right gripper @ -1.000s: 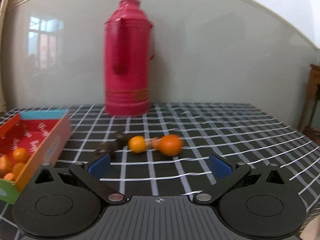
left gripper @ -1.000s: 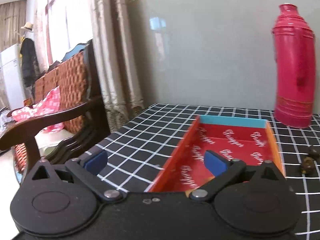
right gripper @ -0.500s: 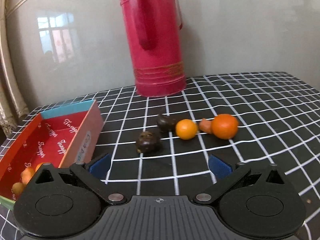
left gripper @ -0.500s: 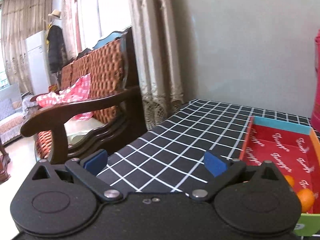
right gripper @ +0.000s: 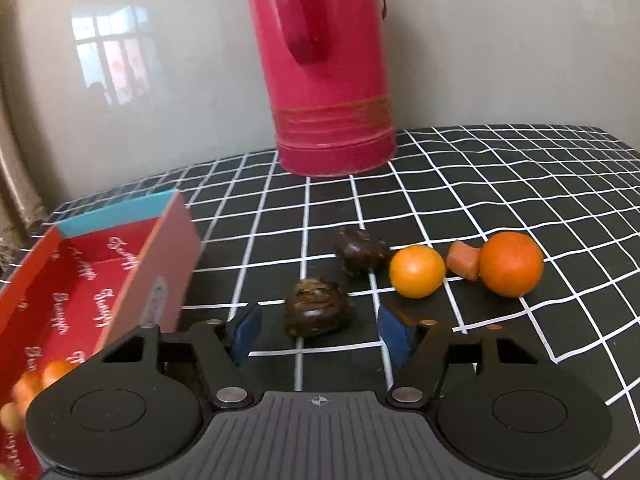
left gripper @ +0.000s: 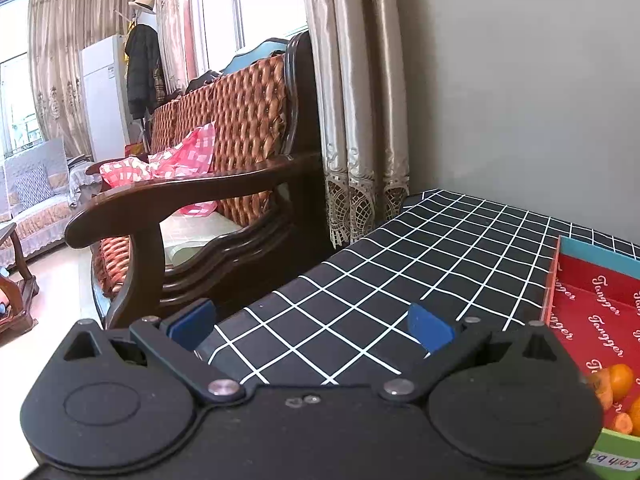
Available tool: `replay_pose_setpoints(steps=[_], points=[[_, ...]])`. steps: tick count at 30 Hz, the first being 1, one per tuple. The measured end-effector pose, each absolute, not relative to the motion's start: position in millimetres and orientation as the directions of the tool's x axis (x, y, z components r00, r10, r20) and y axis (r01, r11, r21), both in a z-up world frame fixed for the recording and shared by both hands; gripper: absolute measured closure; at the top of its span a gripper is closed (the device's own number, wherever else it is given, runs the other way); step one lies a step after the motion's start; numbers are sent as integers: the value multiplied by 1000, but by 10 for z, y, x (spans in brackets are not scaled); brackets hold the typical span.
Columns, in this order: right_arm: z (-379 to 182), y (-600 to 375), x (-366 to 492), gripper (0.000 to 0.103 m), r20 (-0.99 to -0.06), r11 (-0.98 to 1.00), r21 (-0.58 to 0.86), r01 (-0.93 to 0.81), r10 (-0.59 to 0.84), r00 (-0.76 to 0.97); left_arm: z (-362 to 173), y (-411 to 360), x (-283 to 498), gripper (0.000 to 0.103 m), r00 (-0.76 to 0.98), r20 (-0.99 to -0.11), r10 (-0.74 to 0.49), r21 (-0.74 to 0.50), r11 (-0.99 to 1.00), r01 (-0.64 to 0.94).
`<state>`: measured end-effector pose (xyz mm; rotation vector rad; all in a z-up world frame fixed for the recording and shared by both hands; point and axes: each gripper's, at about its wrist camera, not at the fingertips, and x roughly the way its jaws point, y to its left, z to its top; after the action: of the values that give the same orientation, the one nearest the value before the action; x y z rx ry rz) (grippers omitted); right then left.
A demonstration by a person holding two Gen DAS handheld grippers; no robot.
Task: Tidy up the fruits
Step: 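Reach the right tool to a dark mangosteen and close on it, then carry the mangosteen over the box and open the right tool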
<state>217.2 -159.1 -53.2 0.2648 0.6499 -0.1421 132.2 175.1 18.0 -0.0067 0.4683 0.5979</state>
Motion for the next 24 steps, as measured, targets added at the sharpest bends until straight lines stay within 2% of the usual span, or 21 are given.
replay_pose_setpoints(steps=[2, 4, 11, 16, 24], points=[[-543, -1606, 2187, 41, -607, 957, 196, 215, -54, 793, 176, 1752, 1332, 6, 725, -432, 536, 128, 832, -539], [-551, -1590, 2204, 64, -603, 963, 179, 203, -56, 796, 174, 1729, 1334, 6, 726, -436, 532, 127, 835, -535], [-549, -1530, 2158, 64, -575, 970, 186, 156, -21, 818, 167, 1688, 1358, 6, 730, -435, 527, 132, 840, -527], [-374, -1400, 2001, 64, -495, 982, 165, 88, 5, 869, 162, 1719, 1372, 6, 722, -449, 525, 119, 837, -534], [-99, -1224, 1806, 64, -388, 975, 217, -46, 129, 913, 148, 1726, 1374, 6, 714, -458, 530, 125, 833, -539]])
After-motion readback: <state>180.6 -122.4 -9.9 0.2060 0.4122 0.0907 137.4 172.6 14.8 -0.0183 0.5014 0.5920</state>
